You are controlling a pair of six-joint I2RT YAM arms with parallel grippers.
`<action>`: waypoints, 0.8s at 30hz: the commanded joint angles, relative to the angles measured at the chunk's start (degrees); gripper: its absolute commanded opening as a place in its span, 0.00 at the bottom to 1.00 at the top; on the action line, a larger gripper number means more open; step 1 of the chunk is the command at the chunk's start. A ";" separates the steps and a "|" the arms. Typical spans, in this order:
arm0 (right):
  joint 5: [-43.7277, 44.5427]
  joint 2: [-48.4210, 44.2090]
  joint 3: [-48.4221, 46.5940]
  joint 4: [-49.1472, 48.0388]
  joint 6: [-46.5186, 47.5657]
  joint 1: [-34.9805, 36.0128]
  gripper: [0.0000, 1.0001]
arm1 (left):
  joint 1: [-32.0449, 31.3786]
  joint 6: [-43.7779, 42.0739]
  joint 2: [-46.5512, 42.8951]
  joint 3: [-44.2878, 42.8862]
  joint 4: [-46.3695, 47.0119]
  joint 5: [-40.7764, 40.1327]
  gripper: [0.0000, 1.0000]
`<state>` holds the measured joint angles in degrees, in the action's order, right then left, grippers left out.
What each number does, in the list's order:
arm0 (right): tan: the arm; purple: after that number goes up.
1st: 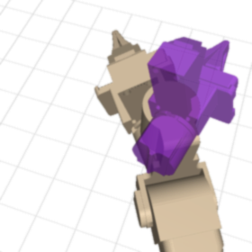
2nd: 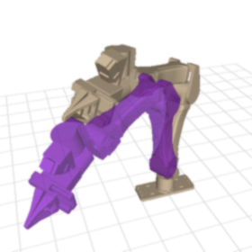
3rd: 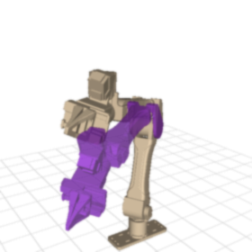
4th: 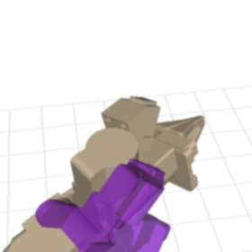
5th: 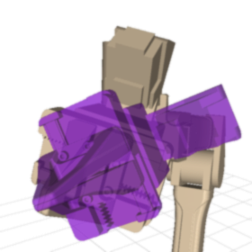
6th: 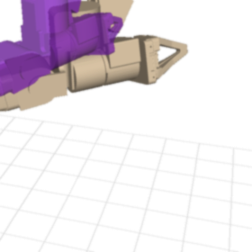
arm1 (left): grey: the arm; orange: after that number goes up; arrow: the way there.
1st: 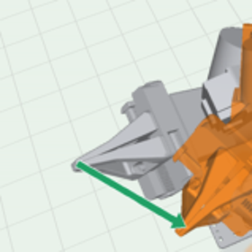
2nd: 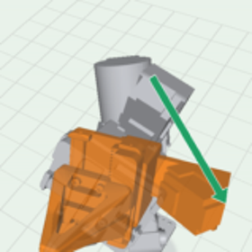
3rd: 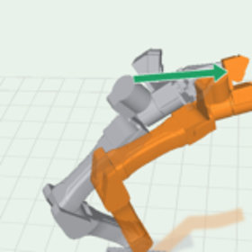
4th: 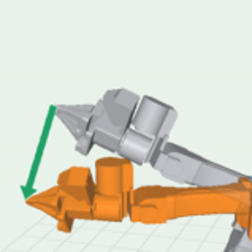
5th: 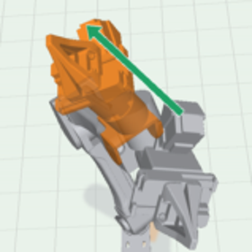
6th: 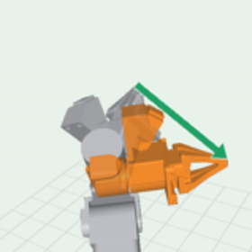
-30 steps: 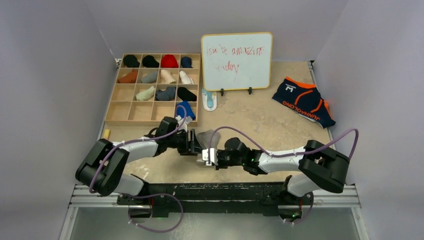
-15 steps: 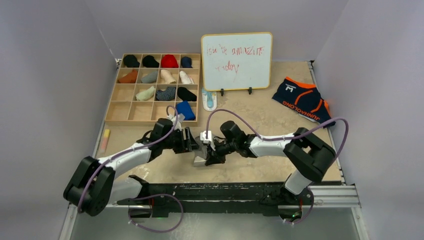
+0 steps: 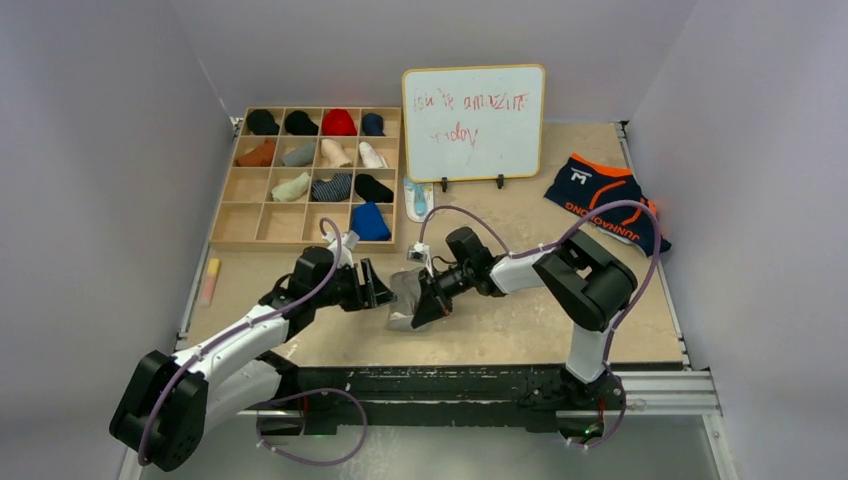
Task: Roll the underwear
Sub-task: Roll the underwear to the center of the board.
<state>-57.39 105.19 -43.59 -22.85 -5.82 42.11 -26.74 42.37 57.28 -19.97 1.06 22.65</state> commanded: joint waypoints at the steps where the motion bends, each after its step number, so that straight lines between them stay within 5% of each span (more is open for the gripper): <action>1: -3.54 3.74 0.27 -4.10 -12.77 -3.36 0.00 | 0.20 -0.82 -0.32 2.21 3.94 3.90 0.61; 8: -4.95 7.84 2.27 -12.23 -22.53 -6.82 0.00 | 0.11 -1.53 -0.12 3.93 8.23 8.84 0.61; 24: -2.80 9.66 -0.39 -7.61 -23.47 -6.89 0.04 | -2.17 -2.05 4.82 5.97 14.15 13.53 0.61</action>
<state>-64.14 113.30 -43.29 -33.06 -29.15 35.55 -28.34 42.17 62.15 -14.83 11.88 35.20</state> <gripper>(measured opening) 0.046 0.609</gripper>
